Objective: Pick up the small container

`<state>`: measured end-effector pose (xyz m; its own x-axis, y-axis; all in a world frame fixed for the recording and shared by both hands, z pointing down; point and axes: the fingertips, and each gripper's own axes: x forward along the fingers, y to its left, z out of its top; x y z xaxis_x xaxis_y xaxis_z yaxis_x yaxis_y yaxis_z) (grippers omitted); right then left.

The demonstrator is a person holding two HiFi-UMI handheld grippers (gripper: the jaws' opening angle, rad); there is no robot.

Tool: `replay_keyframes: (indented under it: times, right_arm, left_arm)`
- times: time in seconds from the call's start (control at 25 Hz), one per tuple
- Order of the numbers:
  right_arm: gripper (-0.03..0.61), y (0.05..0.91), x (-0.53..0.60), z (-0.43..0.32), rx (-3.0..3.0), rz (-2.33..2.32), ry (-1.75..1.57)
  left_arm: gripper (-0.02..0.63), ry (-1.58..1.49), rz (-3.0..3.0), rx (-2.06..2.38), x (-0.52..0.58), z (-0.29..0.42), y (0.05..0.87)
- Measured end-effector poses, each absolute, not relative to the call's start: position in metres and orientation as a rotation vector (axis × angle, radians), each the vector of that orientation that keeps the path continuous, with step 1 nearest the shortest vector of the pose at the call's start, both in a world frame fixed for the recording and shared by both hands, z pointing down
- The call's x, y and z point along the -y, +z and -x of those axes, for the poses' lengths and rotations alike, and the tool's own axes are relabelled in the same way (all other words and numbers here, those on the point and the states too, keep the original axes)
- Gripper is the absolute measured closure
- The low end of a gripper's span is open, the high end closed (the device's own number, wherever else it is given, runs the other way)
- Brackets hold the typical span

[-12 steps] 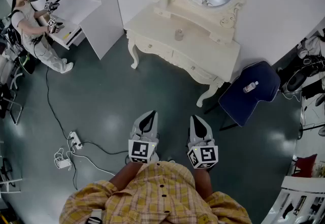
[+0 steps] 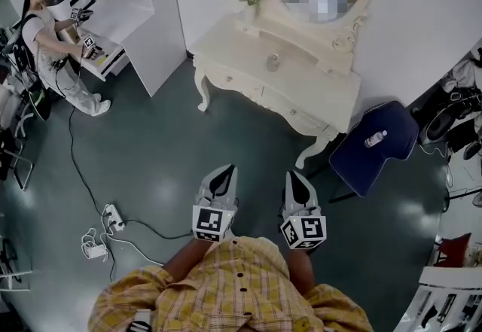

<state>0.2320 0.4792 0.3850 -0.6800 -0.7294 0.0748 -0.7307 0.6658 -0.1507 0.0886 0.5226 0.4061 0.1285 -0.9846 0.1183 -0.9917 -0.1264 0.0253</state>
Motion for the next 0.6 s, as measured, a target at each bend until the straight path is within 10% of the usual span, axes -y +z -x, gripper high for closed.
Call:
replay_keyframes:
  times: [0.6]
  right_arm:
    - [0.578,0.396,-0.465,-0.184,2.807,-1.27,0.269]
  left_arm:
    - [0.614,0.055,-2.298,1.915,-0.501,-0.048,0.42]
